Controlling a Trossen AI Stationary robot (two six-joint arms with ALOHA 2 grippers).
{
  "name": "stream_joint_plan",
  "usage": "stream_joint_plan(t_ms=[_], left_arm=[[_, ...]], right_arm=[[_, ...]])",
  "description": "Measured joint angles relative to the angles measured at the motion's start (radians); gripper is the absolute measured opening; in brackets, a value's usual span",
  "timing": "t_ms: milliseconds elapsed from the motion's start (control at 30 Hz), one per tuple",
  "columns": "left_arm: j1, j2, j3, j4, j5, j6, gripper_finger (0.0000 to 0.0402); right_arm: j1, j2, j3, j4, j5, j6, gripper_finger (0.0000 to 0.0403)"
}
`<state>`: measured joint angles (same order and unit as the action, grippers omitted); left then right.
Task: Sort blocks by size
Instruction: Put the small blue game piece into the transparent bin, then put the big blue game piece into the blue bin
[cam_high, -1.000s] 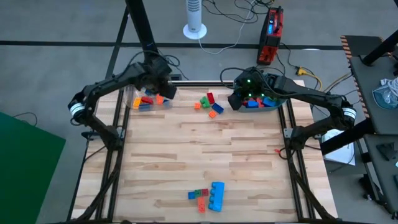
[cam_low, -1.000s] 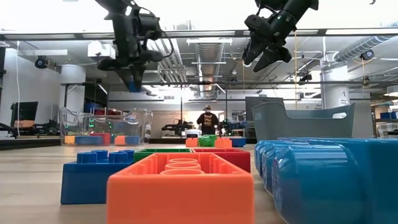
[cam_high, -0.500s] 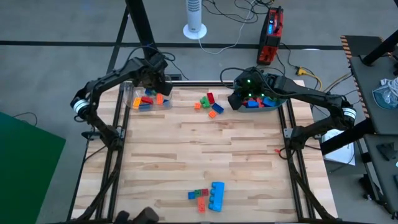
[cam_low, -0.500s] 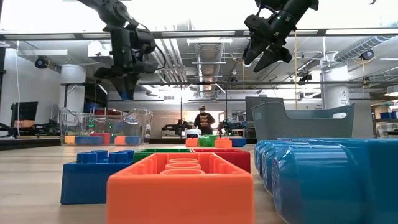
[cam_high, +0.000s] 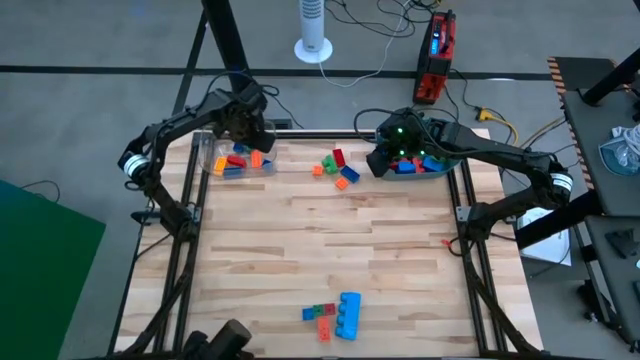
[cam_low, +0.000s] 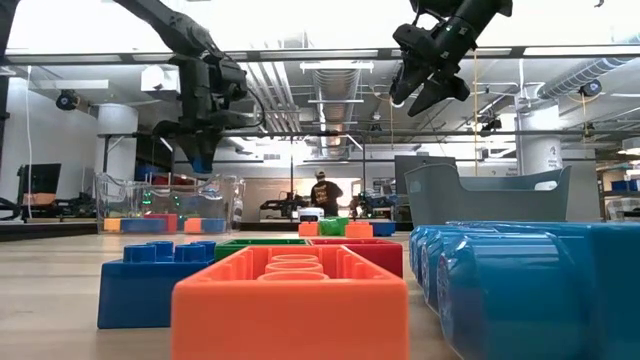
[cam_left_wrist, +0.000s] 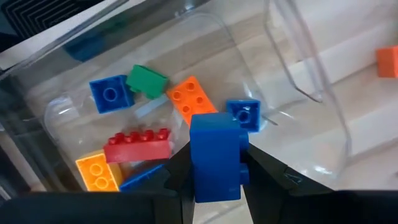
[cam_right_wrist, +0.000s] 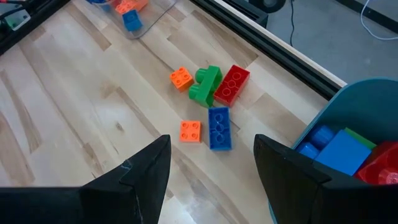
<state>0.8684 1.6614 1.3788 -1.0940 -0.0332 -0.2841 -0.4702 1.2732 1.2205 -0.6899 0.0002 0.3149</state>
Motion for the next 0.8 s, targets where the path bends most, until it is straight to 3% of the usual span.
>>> stream_joint_plan(t_ms=[233, 500, 700, 800], left_arm=[[0.026, 0.01, 0.0, -0.023, -0.001, -0.028, 0.01], [0.017, 0.007, 0.0, -0.082, -0.04, -0.049, 0.0172], [-0.022, -0.023, 0.0, -0.081, -0.044, -0.058, 0.0196], [-0.05, -0.057, 0.0, -0.072, -0.047, -0.077, 0.0198]], right_arm=[[0.0, 0.0, 0.0, 0.0, 0.0, 0.0, 0.0219], [0.002, 0.0, 0.0, 0.0, -0.004, -0.017, 0.0219], [0.008, 0.0, -0.001, 0.021, -0.009, -0.079, 0.0219], [0.008, -0.003, -0.001, -0.035, -0.008, 0.05, 0.0219]])
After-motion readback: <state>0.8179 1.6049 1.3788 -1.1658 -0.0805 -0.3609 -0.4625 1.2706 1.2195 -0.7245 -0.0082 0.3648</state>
